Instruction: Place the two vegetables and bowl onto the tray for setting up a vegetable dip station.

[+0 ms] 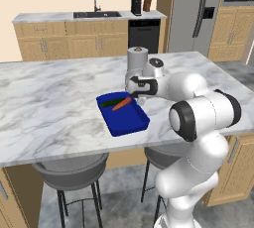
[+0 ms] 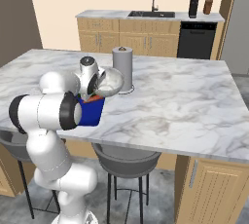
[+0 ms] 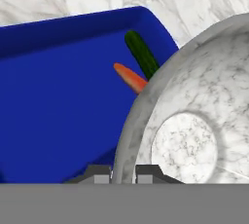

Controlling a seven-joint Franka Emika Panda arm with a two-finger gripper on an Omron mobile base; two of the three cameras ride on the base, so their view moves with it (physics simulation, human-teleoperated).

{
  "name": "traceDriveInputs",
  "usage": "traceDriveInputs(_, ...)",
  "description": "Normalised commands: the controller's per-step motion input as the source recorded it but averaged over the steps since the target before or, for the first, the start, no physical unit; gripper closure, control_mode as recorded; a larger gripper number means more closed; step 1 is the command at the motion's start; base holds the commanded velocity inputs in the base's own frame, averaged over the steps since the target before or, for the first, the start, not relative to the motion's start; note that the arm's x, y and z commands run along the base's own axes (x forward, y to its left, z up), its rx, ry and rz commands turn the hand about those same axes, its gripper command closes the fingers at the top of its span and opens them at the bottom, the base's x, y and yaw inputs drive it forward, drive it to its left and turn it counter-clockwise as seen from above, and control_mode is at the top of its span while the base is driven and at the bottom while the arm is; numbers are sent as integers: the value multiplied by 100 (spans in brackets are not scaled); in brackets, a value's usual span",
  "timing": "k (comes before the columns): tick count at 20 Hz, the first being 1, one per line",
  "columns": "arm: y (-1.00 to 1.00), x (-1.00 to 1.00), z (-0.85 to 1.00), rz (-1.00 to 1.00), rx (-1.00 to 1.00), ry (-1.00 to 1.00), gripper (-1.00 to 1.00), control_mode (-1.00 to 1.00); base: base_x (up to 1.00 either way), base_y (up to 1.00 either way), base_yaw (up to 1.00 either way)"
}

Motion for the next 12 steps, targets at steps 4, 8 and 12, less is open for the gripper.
traceDriveInputs(4,38,-24,15,9,0,16,100,-100,0,0,0)
traceDriveInputs(8,19,-19,0,7,0,6,100,-100,0,0,0)
traceDriveInputs(12,13,0,-5,3,0,0,100,-100,0,0,0)
